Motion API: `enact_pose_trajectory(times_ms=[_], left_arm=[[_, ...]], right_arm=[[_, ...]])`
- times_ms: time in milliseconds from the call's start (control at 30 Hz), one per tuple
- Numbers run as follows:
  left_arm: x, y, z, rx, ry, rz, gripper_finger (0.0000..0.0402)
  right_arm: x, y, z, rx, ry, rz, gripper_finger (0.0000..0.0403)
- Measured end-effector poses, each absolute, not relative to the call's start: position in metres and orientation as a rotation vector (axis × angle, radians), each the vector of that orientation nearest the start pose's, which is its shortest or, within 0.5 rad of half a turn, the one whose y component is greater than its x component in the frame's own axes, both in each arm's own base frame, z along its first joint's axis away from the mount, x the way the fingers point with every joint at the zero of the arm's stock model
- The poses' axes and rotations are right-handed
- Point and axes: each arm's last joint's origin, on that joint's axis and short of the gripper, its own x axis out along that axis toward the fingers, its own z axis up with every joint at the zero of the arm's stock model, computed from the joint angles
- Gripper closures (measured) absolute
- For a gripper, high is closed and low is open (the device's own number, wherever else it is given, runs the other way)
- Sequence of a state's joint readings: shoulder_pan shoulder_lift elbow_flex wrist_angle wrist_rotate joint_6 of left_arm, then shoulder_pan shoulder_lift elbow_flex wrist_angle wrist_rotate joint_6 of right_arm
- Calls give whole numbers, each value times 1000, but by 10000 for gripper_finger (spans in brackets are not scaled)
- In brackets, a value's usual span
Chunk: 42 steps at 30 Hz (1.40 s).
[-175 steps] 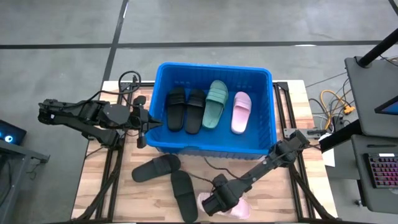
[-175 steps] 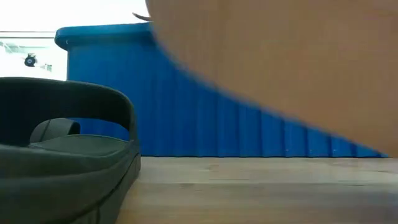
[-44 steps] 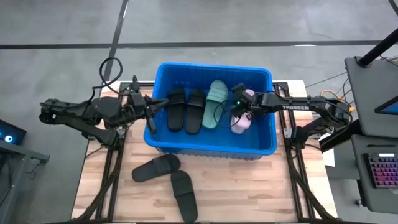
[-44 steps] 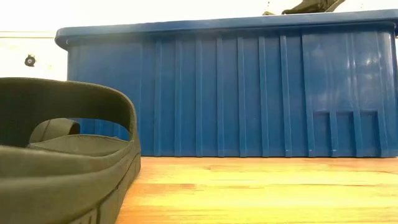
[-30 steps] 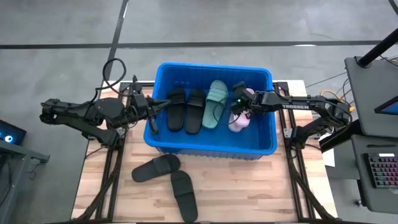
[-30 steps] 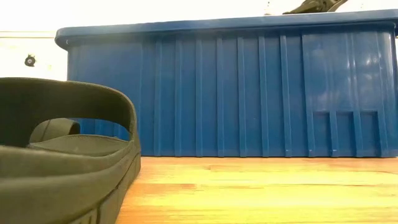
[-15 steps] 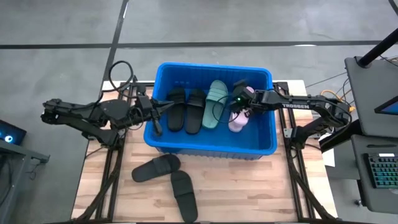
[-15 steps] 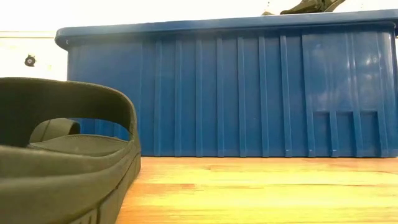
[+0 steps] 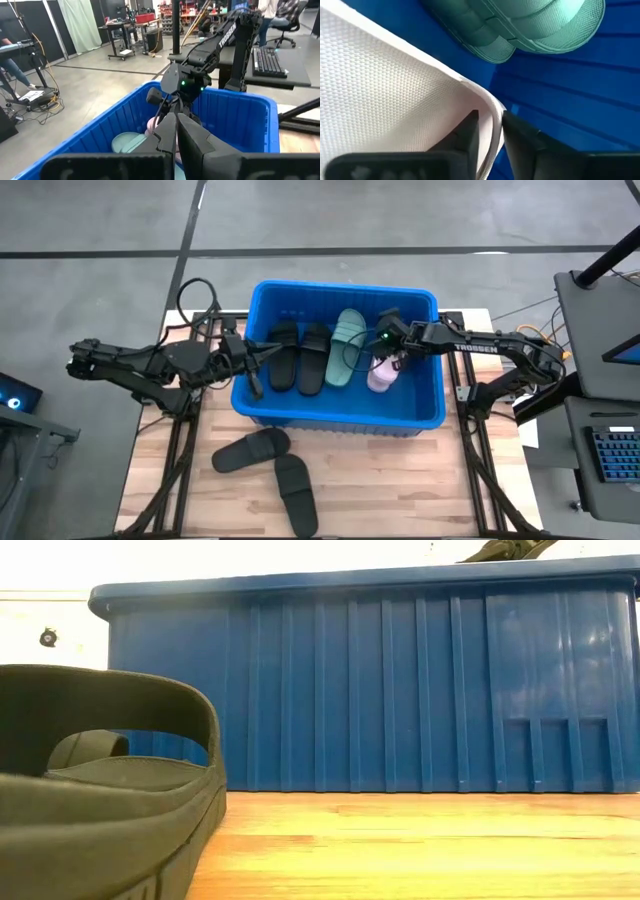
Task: Pick and place slides into bin
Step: Stack the pink slide on top of the pink slide into the blue bin, then put the top black slide into the blue bin
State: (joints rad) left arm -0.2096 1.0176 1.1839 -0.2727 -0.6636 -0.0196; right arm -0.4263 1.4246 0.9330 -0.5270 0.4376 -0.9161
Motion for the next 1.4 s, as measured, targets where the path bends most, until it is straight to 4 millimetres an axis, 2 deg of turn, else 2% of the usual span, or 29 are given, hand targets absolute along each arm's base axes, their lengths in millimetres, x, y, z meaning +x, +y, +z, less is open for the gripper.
enact_pose_trajectory(times_ms=[267, 467, 800, 1400], left_arm=[[202, -25, 419, 24, 88, 454, 402], [202, -25, 419, 24, 89, 454, 402], [202, -25, 419, 21, 82, 454, 402], [202, -25, 419, 21, 81, 454, 402]], right_arm=[[245, -124, 226, -777, 1353, -228, 269], [245, -124, 239, -689, 1361, -274, 247], [245, -123, 266, -597, 1360, -261, 250], [247, -124, 310, -329, 1248, -484, 261]])
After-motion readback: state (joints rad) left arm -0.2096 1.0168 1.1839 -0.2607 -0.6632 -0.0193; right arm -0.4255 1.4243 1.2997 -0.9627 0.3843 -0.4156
